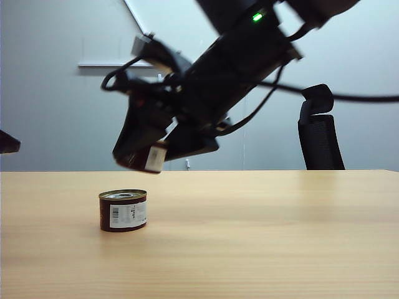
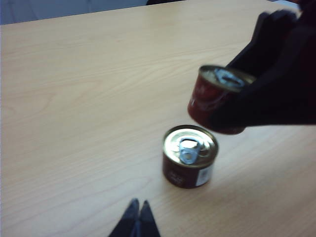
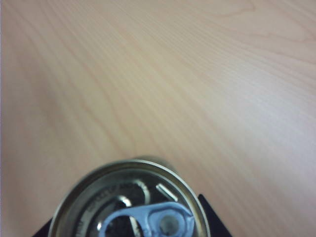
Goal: Stack a can of tomatoes on the right onto the can of tomatoes on the left.
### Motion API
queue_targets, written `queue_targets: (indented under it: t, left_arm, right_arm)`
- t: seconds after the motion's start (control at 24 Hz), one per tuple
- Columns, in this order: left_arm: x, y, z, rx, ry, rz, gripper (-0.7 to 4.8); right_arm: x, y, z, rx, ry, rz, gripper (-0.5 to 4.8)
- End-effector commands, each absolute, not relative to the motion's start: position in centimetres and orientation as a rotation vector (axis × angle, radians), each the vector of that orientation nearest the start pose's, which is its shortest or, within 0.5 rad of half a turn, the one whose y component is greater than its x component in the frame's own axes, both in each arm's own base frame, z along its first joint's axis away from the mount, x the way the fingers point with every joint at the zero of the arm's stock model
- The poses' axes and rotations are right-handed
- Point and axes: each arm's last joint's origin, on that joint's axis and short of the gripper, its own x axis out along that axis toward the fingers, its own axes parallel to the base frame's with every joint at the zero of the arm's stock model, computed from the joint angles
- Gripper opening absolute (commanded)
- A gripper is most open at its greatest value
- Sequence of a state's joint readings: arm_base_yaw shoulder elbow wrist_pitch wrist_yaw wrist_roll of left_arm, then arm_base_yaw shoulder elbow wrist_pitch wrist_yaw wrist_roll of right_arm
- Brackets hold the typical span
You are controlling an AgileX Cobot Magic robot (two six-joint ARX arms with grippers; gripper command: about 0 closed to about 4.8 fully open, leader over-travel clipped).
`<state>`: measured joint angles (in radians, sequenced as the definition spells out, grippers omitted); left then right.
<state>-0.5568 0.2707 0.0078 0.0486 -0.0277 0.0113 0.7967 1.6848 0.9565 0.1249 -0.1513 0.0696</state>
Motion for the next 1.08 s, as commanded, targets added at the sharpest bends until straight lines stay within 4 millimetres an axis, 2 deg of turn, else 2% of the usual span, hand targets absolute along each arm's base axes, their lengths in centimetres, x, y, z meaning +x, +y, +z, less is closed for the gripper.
queue_targets:
  t: [0.04, 0.33, 0.87, 0.96, 1.0, 1.08]
  left_arm:
    - [9.60, -5.88, 14.94, 0.076, 0.190, -0.533, -0.02]
    - [9.60, -5.88, 14.94, 0.076, 0.190, -0.533, -0.02]
    - [9.60, -5.88, 14.94, 0.076, 0.190, -0.533, -0.02]
    - [9.60, -5.88, 14.94, 0.076, 0.190, -0.533, -0.02]
    - [9.60, -5.88, 14.94, 0.076, 0.190, -0.533, -0.02]
    - [9.60, -5.88, 14.94, 0.076, 0.190, -0.533, -0.02]
  right_arm:
    - [25.22, 27.15, 20.04, -0.142, 0.608, 0.903, -0.03]
    - [25.29, 27.76, 20.03, -0.199, 0.615, 0.909, -0.03]
    - [25.41, 28.05, 19.57, -0.196, 0.611, 0.919, 0.04]
    - [25.37, 28.09, 19.58, -0.197, 0.610, 0.921, 1.32]
    - [25.37, 28.09, 19.57, -0.197, 0.611, 0.921, 1.76]
    - [25.34, 28.12, 19.55, -0.198, 0.612, 0.922, 1.95]
